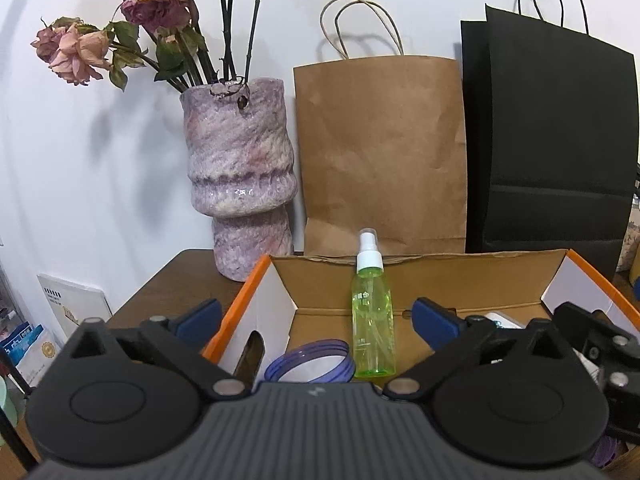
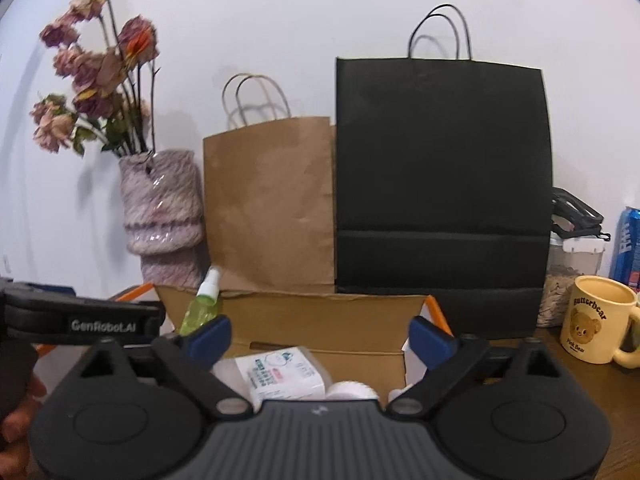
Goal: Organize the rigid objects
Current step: 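Open both tools to drop the white cap and blue cap into the box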
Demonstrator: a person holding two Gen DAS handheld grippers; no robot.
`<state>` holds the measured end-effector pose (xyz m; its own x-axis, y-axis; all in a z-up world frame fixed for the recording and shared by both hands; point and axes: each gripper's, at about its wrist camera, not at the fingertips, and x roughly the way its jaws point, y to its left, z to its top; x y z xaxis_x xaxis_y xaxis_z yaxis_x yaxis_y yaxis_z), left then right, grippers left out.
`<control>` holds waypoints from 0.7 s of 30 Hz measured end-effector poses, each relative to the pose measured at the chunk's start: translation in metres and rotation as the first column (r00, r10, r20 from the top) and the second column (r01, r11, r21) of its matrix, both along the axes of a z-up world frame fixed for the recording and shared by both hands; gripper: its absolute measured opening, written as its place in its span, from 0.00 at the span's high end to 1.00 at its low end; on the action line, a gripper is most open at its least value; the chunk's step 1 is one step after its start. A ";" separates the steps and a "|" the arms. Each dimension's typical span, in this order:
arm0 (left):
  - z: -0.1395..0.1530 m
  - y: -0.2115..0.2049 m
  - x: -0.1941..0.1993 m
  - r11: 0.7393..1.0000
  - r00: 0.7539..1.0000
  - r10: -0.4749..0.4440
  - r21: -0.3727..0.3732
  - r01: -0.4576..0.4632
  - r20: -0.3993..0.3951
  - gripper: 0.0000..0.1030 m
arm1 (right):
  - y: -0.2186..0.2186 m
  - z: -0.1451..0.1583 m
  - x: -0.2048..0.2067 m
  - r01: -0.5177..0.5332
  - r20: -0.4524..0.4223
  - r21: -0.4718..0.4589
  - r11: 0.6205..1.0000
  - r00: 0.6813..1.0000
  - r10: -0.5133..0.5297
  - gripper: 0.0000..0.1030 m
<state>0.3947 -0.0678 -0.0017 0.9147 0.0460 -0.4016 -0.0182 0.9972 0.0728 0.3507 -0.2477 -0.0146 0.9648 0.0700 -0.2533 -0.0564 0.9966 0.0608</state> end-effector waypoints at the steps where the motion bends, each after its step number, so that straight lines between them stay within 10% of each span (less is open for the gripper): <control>1: 0.000 0.000 0.001 1.000 1.000 0.001 -0.004 -0.001 -0.004 0.00 | -0.001 0.000 -0.001 0.006 0.005 0.008 1.000 1.000 -0.006 0.00; 21: 0.000 0.004 0.000 0.999 1.000 0.012 -0.039 -0.013 -0.026 0.00 | -0.003 -0.001 -0.003 0.018 0.010 0.013 1.000 1.000 -0.018 0.00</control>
